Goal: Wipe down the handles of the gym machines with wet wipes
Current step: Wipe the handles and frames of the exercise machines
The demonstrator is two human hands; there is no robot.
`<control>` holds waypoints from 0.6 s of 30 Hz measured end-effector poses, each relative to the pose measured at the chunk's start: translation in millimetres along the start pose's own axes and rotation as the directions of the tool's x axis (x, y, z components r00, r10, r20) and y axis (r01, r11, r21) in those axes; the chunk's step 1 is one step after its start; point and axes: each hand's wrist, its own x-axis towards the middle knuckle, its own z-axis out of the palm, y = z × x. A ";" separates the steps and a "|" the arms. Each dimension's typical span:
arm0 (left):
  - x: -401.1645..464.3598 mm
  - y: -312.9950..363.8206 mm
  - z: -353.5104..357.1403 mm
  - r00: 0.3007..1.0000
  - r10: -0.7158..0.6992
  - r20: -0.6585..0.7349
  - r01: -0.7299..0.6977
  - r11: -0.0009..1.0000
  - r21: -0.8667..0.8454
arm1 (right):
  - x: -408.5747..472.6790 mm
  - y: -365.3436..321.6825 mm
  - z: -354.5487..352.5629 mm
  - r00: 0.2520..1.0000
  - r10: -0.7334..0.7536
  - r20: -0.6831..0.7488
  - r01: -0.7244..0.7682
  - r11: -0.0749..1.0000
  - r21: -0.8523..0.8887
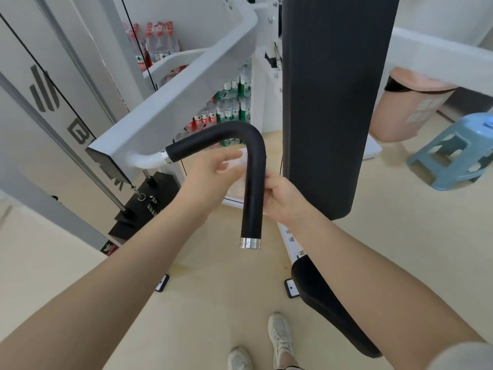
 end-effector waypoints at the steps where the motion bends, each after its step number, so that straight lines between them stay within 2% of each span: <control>1: -4.1 -4.4 -2.7 1.000 -0.006 -0.012 0.006 1.000 -0.005 | 3.2 -0.1 -0.3 1.000 -0.010 -0.006 0.010 0.998 0.054; 3: -11.4 -15.9 -6.5 0.999 -0.051 0.001 0.051 0.999 -0.015 | 13.1 0.3 0.1 1.000 0.008 -0.019 -0.004 0.979 0.204; 6: -20.8 -31.4 -8.0 0.992 -0.123 0.032 0.123 0.992 0.020 | 11.9 3.3 -3.2 1.000 0.015 -0.001 -0.014 0.977 0.211; 9: -26.7 -41.9 -6.0 0.990 -0.125 0.058 0.126 0.992 -0.027 | -8.1 13.0 -21.2 0.995 -0.007 0.096 0.004 0.999 0.038; 11: -28.4 -42.9 -1.2 0.991 -0.105 0.087 0.110 0.992 -0.060 | -19.8 13.1 -41.7 0.996 -0.090 -0.004 0.089 0.994 -0.067; 13: -27.8 -41.3 3.2 0.992 -0.092 0.083 0.102 0.987 -0.128 | -23.8 -3.5 -43.8 0.934 -0.327 -0.143 0.278 0.918 -0.284; 14: -26.9 -39.8 4.8 0.993 -0.093 0.068 0.103 0.983 -0.154 | -25.0 -13.9 -38.5 0.862 -0.498 -0.093 0.392 0.772 -0.501; 15: -25.6 -38.2 5.7 0.994 -0.093 0.051 0.101 0.980 -0.174 | -24.8 -24.2 -29.6 0.762 -0.644 0.064 0.482 0.499 -0.720; 16: -24.3 -37.2 5.7 0.995 -0.095 0.032 0.099 0.977 -0.191 | -21.2 -33.5 -21.1 0.657 -0.697 0.288 0.532 0.158 -0.832; 17: -22.8 -36.4 4.9 0.995 -0.095 0.010 0.095 0.975 -0.200 | -14.4 -39.4 -15.1 0.575 -0.649 0.498 0.537 -0.160 -0.828; 18: -21.7 -35.7 3.7 0.996 -0.089 -0.012 0.085 0.976 -0.199 | -6.7 -43.3 -11.7 0.541 -0.538 0.646 0.504 -0.408 -0.761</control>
